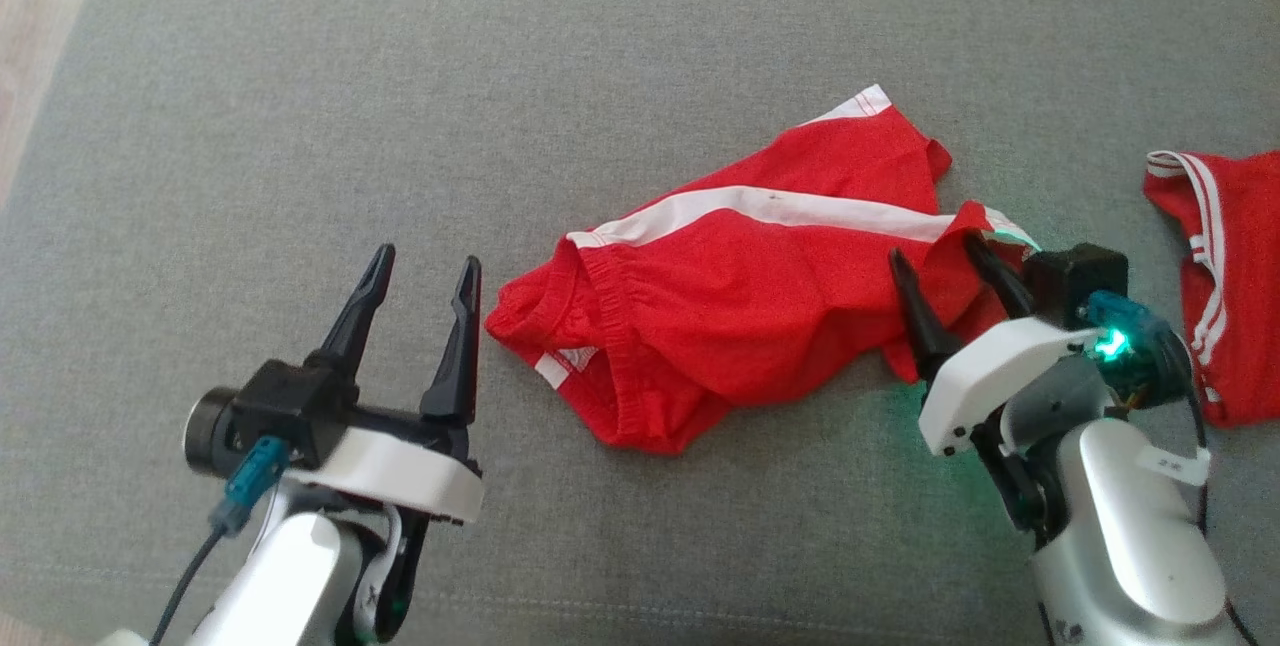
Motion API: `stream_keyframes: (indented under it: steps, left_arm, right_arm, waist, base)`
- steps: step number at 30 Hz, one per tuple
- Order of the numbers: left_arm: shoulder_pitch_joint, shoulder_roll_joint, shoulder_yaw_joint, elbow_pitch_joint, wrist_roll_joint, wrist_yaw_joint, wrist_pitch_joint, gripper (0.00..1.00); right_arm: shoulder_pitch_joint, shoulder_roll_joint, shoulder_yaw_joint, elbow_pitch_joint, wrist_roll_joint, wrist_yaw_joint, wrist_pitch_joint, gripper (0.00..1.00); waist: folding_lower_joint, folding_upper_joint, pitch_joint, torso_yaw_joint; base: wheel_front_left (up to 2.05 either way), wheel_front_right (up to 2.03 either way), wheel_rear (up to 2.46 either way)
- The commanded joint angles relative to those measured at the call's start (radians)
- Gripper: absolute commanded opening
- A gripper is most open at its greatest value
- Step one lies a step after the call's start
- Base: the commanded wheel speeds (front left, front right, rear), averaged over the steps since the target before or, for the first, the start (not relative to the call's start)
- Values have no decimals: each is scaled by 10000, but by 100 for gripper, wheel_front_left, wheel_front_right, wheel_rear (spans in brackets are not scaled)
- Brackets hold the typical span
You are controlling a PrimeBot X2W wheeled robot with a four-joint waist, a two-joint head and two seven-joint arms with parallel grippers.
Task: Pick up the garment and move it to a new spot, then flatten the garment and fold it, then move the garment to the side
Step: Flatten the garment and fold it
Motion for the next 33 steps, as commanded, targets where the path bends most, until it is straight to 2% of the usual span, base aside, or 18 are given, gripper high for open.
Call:
stream_keyframes:
  steps: [1,2,8,15,22,23,24,25,29,33]
  left_arm:
    - [-538,99,454,-239,51,-62,-91,100]
    - [-545,88,465,-223,56,-77,-97,100]
    - [-558,41,503,-190,107,-138,-116,100]
    - [-505,34,565,-223,187,-171,-128,100]
    - [-494,49,604,-222,231,-209,-131,100]
    - [-497,54,600,-220,237,-220,-132,100]
    - [-497,61,599,-216,241,-228,-132,100]
    - [-495,69,600,-212,244,-234,-132,100]
    - [-453,108,609,-168,238,-236,-133,100]
    - [-326,130,648,-134,193,-161,-133,100]
  right_arm:
    - [-372,-7,138,-272,-34,67,-64,30]
    - [-392,-7,88,-221,-7,67,-53,0]
    - [-213,-7,-117,-392,303,67,-303,0]
    - [1090,-7,-887,-1150,1182,67,-365,0]
    - [1879,-7,-1184,-644,1874,67,-14,0]
    - [1865,-7,-1179,-533,1862,67,-66,22]
    - [1842,-7,-1167,-405,1978,67,-113,81]
    - [1813,-7,-1148,-307,2015,67,-186,100]
    - [1770,-7,-1048,-523,2041,67,-754,100]
    - [2028,-7,-908,-1566,1884,67,-1049,100]
  waist:
    - [0,-1,28,-3]
    - [0,-1,38,-12]
    - [0,-1,80,-92]
    - [0,-1,87,-233]
    - [0,-1,146,-414]
    - [0,-1,150,-428]
    - [0,-1,149,-443]
    - [0,-1,145,-455]
    - [0,-1,56,-470]
    - [0,-1,-95,-491]
  base:
    - [0,0,0]
    - [0,0,0]
    - [0,0,0]
    - [0,0,0]
    - [0,0,0]
    - [0,0,0]
    - [0,0,0]
    - [0,0,0]
    - [0,0,0]
    - [0,0,0]
